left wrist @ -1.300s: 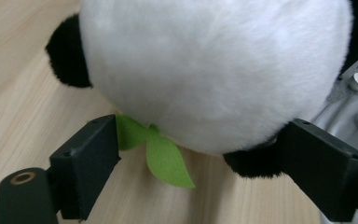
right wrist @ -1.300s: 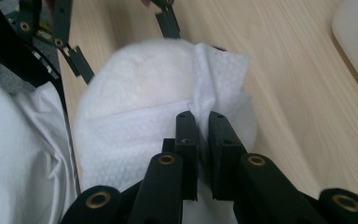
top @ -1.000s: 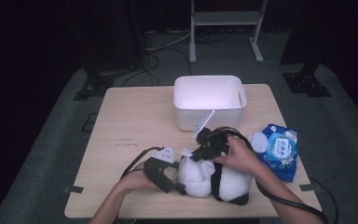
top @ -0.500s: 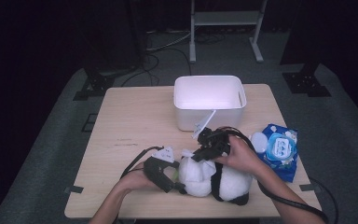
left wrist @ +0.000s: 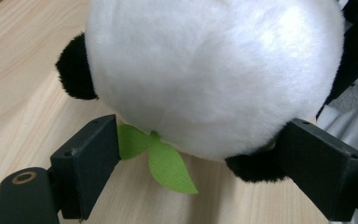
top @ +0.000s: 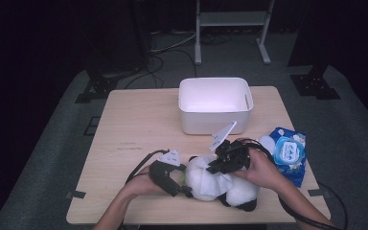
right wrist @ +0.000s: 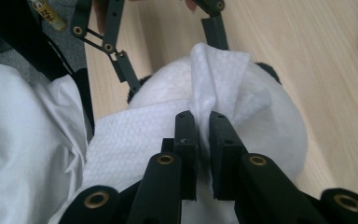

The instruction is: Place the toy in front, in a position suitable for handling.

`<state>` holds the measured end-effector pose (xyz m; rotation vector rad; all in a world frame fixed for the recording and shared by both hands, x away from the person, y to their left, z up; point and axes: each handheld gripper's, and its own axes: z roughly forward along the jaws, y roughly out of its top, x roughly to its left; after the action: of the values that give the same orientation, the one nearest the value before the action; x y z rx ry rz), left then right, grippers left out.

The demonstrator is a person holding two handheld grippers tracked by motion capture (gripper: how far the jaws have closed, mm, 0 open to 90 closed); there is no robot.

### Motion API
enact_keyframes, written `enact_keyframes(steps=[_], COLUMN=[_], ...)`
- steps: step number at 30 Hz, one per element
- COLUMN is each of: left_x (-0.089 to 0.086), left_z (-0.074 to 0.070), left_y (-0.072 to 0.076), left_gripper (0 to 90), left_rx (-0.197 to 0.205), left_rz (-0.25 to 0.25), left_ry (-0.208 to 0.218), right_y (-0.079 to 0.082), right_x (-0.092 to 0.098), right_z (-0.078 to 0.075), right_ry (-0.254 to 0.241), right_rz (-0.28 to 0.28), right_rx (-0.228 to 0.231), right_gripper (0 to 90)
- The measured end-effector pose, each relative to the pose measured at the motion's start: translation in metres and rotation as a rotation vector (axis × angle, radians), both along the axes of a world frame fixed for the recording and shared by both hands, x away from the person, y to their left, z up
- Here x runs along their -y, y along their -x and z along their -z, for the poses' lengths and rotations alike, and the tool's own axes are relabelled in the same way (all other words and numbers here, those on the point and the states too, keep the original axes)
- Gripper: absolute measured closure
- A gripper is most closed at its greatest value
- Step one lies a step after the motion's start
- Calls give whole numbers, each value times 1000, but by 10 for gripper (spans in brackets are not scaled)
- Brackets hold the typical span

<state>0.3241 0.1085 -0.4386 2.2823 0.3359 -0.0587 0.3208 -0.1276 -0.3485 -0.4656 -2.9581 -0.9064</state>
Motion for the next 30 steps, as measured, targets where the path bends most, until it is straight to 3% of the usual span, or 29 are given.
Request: enact_keyframes(steps=[10, 22, 30], left_x=[0, -13, -27], left_z=[1, -3, -3], left_y=[-1, -4, -8], left_gripper=[129, 130, 130], left_rx=[-5, 0, -9], left_rz=[-4, -31, -68], left_ry=[0, 6, 26], right_y=[9, 10, 6], right_x=[-18, -6, -34], right_z=[5, 1, 3], right_ry=[-3, 7, 29], right_rz=[-61, -31, -75], right_rx=[4, 22, 32], right_gripper=[824, 820, 819])
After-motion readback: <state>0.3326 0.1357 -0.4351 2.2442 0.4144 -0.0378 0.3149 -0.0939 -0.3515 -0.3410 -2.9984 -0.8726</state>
